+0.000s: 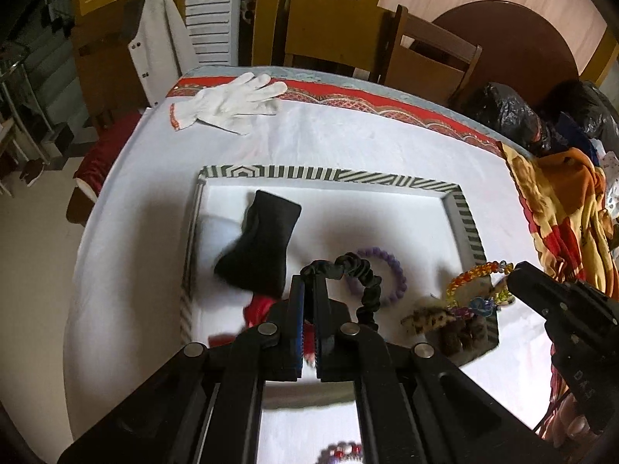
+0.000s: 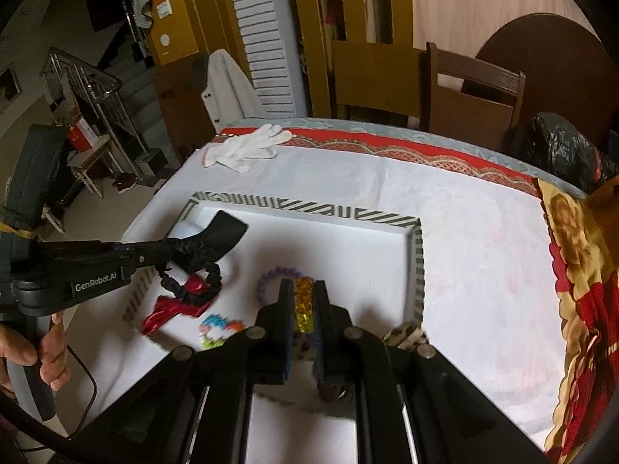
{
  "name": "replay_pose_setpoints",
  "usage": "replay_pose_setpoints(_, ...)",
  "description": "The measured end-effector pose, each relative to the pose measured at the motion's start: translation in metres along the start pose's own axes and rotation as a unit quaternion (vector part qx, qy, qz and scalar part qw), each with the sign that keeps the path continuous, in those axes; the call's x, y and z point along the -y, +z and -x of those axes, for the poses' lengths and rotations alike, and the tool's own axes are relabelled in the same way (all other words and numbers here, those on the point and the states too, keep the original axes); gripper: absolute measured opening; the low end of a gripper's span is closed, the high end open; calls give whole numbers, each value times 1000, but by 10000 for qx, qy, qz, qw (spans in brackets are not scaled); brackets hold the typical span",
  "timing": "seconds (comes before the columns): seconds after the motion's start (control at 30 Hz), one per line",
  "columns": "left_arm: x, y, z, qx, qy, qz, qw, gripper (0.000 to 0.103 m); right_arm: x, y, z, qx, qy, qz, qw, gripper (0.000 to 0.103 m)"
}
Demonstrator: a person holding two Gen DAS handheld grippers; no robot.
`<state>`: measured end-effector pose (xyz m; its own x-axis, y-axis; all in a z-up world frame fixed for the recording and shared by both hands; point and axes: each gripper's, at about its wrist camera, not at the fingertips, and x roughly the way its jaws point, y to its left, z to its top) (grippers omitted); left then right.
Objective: Organize jewelry
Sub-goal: 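Carry the hair tie and rainbow bracelet into the tray and open both tools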
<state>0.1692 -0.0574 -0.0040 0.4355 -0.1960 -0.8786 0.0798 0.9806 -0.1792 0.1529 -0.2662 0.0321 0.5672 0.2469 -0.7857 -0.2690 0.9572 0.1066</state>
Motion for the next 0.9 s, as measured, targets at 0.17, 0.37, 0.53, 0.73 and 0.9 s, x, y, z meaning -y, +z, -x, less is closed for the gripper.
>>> replay_pose_setpoints(0.17,0,19,-29,-162,-114,72,9998,13,13,15,-31,-160,42,-268,9995,9)
replay_pose_setpoints(0.37,-2,30,-66,-354,-42,171,9992,13,23,21,-64,-330,-33,-454,9984,9)
replay_pose_setpoints(0.53,-10,23,-83,-522,92,120,9985,13,50,14,-91,-608,-366,-727,9948,9)
replay_pose_setpoints(0.73,-15,13,-88,-591,130,94,9981,13,69,1,-114,-888,-632,-904,9899,9)
replay_pose_setpoints(0.9,-13,10,-86,-551,183,25,9983,16,64,-7,-123,-1008,-821,-723,9889,10)
